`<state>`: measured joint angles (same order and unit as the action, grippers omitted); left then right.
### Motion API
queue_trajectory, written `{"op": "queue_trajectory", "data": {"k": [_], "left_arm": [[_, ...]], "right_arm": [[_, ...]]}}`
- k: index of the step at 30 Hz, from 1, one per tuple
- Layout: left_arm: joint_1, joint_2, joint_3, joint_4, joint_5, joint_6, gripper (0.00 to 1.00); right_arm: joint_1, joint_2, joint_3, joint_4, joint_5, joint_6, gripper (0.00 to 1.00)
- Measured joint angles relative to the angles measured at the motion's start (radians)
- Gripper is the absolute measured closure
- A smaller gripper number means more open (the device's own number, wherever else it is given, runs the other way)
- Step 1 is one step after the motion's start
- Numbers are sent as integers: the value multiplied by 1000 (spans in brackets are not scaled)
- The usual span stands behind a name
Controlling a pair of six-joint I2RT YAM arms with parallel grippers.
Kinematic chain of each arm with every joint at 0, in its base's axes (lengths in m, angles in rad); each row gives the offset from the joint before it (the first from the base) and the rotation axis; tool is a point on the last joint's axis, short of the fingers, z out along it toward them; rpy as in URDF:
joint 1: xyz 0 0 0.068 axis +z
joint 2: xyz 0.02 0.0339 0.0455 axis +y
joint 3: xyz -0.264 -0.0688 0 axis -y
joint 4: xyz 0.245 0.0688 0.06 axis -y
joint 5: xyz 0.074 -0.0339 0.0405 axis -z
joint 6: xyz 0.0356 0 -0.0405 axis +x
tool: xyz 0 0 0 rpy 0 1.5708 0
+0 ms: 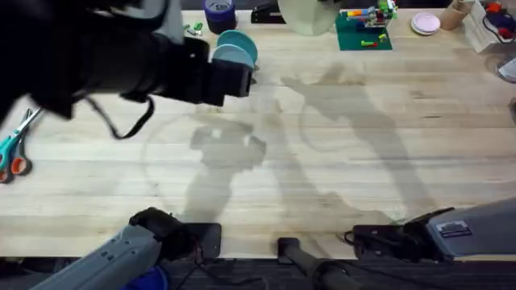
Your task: Pick up the plates from the table one by one and place each into a slot on the dish rack.
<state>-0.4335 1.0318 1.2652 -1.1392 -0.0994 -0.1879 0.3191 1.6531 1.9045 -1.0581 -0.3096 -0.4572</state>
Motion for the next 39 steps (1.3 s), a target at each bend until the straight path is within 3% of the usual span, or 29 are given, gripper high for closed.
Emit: {"op": "queue_trajectory", "data": {"k": [6, 27, 39], "left_arm": [[0, -71, 4, -17, -2, 5, 7], [0, -71, 4, -27, -3, 6, 8], [0, -71, 4, -27, -3, 6, 7]], "right_arm": [[0, 0, 0, 60, 1, -16, 971], [108, 0, 0, 285, 0, -179, 971], [114, 53, 0, 399, -159, -279, 971]]}}
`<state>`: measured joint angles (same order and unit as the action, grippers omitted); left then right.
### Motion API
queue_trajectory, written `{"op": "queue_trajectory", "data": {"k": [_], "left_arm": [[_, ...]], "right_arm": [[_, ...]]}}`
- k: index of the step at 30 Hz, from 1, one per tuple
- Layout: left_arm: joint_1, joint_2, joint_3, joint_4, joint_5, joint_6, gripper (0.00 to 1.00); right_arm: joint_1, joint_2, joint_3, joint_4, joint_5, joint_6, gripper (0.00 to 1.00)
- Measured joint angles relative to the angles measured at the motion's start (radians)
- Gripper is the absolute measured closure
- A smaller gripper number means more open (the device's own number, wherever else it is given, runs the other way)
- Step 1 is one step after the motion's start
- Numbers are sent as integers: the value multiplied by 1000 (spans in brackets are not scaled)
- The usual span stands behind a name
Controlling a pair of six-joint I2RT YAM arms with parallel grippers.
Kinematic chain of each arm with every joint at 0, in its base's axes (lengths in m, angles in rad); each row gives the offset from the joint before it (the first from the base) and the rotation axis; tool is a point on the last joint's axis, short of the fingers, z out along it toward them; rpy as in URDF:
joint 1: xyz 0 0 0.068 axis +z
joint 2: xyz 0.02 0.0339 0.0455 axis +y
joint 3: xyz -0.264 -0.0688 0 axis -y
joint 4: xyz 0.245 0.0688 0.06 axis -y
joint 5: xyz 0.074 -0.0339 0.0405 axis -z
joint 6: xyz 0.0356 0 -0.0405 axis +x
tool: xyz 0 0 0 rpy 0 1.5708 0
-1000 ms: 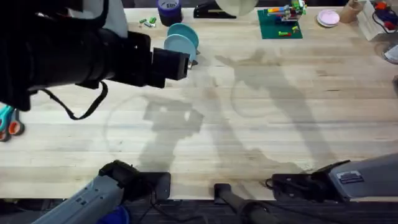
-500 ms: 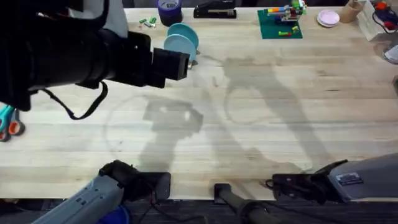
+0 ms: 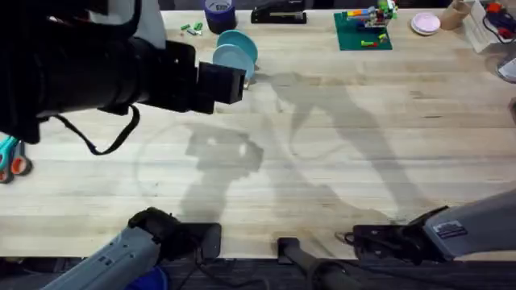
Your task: Pick up the plates from the table one by one and place each into a slot on the dish rack.
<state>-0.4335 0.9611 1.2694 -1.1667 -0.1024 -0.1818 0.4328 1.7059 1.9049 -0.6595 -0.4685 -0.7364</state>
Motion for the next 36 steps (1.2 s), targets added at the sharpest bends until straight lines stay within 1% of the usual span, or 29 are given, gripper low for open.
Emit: {"op": "queue_trajectory", "data": {"k": [4, 14, 20, 25, 30, 36], "left_arm": [[0, 0, 0, 0, 0, 0, 7], [0, 0, 0, 0, 0, 0, 7], [0, 0, 0, 0, 0, 0, 7], [0, 0, 0, 0, 0, 0, 7], [0, 0, 0, 0, 0, 0, 7], [0, 0, 0, 0, 0, 0, 7]], "right_arm": [[0, 30, 0, 8, -14, -5, 971], [0, 39, 0, 9, -26, -1, 971], [0, 71, 0, -9, -25, 16, 971], [0, 100, 0, -29, 12, 42, 971], [0, 101, 0, -41, 34, 53, 971], [0, 101, 0, -41, 35, 53, 971]]}}
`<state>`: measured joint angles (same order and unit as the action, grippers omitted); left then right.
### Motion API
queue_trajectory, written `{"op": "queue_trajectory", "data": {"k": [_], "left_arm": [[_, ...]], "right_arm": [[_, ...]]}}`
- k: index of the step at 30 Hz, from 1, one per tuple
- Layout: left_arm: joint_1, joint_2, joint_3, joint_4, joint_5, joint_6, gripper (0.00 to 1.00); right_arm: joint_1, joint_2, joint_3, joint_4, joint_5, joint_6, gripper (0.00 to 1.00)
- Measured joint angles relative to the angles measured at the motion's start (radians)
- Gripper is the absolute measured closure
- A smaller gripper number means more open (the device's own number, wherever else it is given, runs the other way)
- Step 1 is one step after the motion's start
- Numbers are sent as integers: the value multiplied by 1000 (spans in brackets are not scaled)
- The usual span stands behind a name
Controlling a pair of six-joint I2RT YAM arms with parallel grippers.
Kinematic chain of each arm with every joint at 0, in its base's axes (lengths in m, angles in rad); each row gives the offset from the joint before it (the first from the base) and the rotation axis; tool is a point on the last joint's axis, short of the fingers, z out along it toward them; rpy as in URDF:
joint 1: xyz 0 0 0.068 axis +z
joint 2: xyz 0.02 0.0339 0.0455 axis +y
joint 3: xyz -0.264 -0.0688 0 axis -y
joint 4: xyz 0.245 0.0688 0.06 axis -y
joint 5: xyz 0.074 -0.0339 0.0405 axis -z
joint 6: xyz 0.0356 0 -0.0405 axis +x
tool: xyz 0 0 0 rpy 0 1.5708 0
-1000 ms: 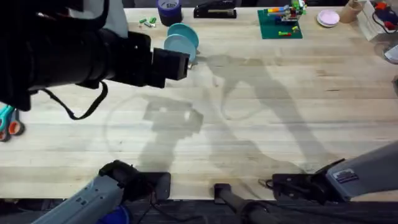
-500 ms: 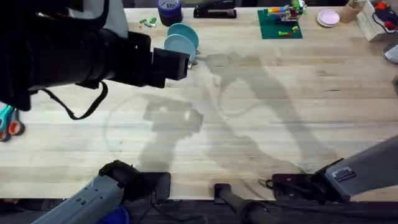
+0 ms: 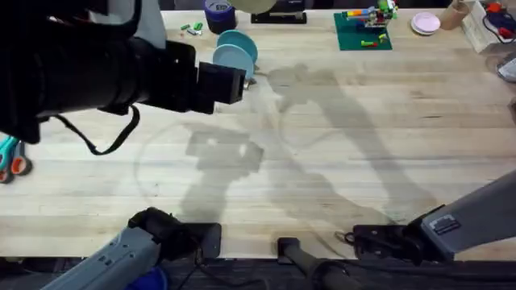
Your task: Pick up the plates from the table one by one and place each into a slot on the dish rack.
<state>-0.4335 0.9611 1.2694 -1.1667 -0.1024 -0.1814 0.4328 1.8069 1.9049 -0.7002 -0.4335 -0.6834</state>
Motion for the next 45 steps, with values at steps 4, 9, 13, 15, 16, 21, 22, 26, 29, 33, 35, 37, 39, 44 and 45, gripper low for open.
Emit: {"op": "queue_trajectory", "data": {"k": [4, 9, 13, 15, 16, 21, 22, 26, 29, 33, 35, 37, 39, 44, 45], "left_arm": [[0, 0, 0, 0, 0, 0, 7], [0, 0, 0, 0, 0, 0, 7], [0, 0, 0, 0, 0, 0, 7], [0, 0, 0, 0, 0, 0, 7], [0, 0, 0, 0, 0, 0, 8], [0, 0, 0, 0, 0, 0, 7], [0, 0, 0, 0, 0, 0, 7], [0, 0, 0, 0, 0, 0, 7], [0, 0, 0, 0, 0, 0, 9], [0, 0, 0, 0, 0, 0, 8], [0, 0, 0, 0, 0, 0, 8], [0, 0, 0, 0, 0, 2, 8], [0, 0, 0, 0, 0, 2, 8], [0, 0, 0, 0, 0, 2, 7], [0, 0, 0, 0, 0, 3, 7]], "right_arm": [[0, 0, 0, -3, 0, 0, 971], [2, 0, 0, -3, 3, 7, 972], [6, 0, 0, -4, 51, 20, 973], [7, 0, 0, -8, 70, 27, 973], [8, 0, 0, -13, 78, 30, 973], [10, 11, 13, -24, 95, 49, 972], [10, 18, 24, -33, 97, 53, 973], [12, 62, 97, -93, 101, 59, 974], [21, 104, 164, -126, 105, 60, 973], [34, 143, 219, -134, 105, 64, 973], [39, 151, 226, -135, 105, 68, 974], [41, 158, 228, -142, 105, 71, 974], [44, 168, 228, -148, 106, 75, 974], [54, 215, 229, -149, 134, 78, 973], [56, 226, 228, -150, 137, 79, 974]]}}
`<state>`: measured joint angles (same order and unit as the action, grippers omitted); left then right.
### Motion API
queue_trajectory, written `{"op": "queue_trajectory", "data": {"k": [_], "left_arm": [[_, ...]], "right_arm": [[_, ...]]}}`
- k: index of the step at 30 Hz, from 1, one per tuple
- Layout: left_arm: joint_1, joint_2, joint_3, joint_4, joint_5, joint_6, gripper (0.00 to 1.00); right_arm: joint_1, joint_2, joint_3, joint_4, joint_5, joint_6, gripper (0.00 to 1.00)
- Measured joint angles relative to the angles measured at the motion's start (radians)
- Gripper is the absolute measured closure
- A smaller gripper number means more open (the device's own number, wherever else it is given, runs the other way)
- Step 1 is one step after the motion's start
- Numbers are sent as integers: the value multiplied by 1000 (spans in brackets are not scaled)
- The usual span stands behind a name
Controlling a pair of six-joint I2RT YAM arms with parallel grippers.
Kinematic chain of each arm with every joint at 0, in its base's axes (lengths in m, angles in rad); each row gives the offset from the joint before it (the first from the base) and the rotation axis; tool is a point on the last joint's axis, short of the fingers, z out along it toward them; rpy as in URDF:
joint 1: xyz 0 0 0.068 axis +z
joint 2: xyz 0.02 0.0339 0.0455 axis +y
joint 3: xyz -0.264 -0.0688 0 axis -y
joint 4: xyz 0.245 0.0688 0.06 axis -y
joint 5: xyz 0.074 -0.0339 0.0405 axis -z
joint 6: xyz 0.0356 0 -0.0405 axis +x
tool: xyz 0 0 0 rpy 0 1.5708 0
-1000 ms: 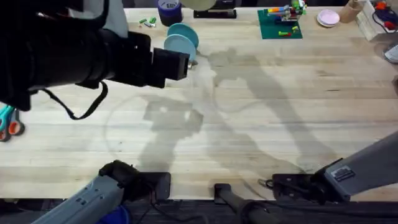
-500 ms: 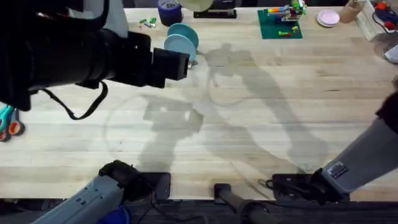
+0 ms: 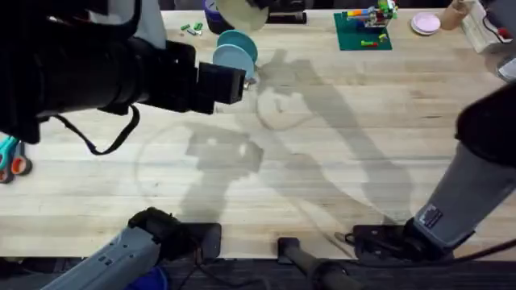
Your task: Pick up the plates from the table one by one and place each into a slot on the dish rack.
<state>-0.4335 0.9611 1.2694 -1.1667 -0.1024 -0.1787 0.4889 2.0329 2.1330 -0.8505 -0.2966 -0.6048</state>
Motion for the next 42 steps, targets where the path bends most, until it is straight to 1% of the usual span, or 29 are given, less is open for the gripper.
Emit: {"op": "queue_trajectory", "data": {"k": [7, 21, 31, 42], "left_arm": [[0, 0, 0, 0, 0, 0, 8], [0, 0, 0, -2, 0, 0, 8], [0, 0, 0, -4, 0, 0, 7], [0, 0, 0, -4, 0, 0, 8]], "right_arm": [[8, 57, 0, 0, 13, 3, 974], [8, 67, 0, 8, 20, 4, 973], [8, 141, 3, 14, 20, 2, 974], [8, 162, 5, 37, 19, -6, 973]]}}
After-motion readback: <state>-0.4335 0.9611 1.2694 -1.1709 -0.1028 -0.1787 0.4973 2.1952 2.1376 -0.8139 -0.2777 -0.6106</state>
